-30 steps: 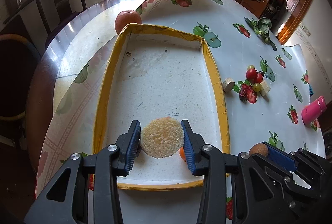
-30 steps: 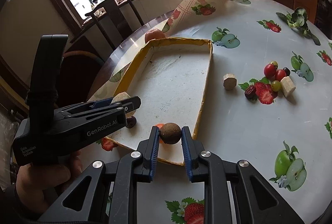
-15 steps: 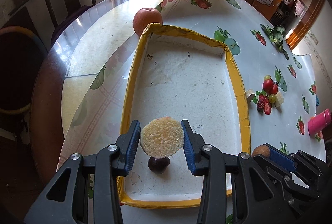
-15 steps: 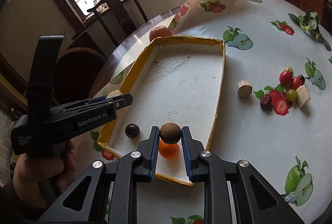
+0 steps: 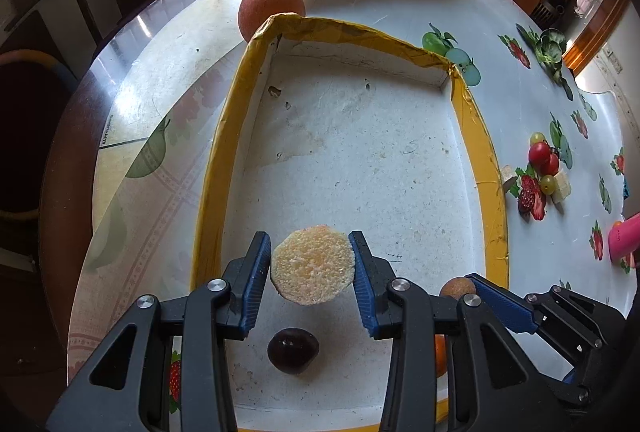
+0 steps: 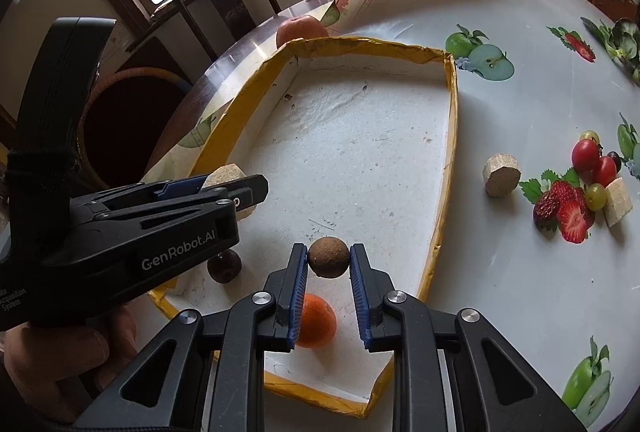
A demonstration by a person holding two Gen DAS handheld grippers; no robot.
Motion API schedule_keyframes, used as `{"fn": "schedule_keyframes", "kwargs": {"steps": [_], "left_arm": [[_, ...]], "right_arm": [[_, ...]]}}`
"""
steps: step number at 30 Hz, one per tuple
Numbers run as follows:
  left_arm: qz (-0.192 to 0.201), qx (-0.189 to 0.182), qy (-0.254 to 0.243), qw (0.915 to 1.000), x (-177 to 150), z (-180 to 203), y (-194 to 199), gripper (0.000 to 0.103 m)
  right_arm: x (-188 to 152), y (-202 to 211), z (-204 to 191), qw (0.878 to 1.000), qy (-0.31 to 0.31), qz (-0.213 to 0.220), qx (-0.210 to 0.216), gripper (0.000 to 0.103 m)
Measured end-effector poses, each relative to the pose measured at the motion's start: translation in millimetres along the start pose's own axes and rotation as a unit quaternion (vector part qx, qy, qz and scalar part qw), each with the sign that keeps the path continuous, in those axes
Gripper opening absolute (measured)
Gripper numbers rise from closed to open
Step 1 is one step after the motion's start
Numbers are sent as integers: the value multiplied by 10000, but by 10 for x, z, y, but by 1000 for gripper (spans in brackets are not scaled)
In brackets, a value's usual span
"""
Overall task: Organize fruits
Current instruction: 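Lower the bread slice and kiwi into the tray and open both tools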
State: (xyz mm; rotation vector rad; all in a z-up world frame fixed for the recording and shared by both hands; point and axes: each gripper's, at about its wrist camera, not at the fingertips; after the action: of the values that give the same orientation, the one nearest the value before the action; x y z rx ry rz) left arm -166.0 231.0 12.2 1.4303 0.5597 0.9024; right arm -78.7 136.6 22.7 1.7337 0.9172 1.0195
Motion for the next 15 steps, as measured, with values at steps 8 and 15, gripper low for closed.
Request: {"fn": "schedule_keyframes", "kwargs": {"steps": [8, 15], "left_arm": [[-258, 227, -61, 9994, -36, 51, -190, 42], [-141, 301, -61, 9994, -71, 62, -82, 59]], "right_arm": [[-2, -215, 24, 9995, 80, -269, -112, 26], [-22, -101, 53, 9997, 77, -212, -77, 31]]}}
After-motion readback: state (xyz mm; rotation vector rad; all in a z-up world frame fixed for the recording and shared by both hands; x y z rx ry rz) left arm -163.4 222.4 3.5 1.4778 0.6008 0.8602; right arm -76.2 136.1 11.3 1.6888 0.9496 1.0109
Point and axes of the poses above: each gripper's, at about its wrist camera, not at the fingertips, and y roughly against the way its jaws point, z to its right, x to its top, and after that the axes turned 12 degrees about -z, right-handed
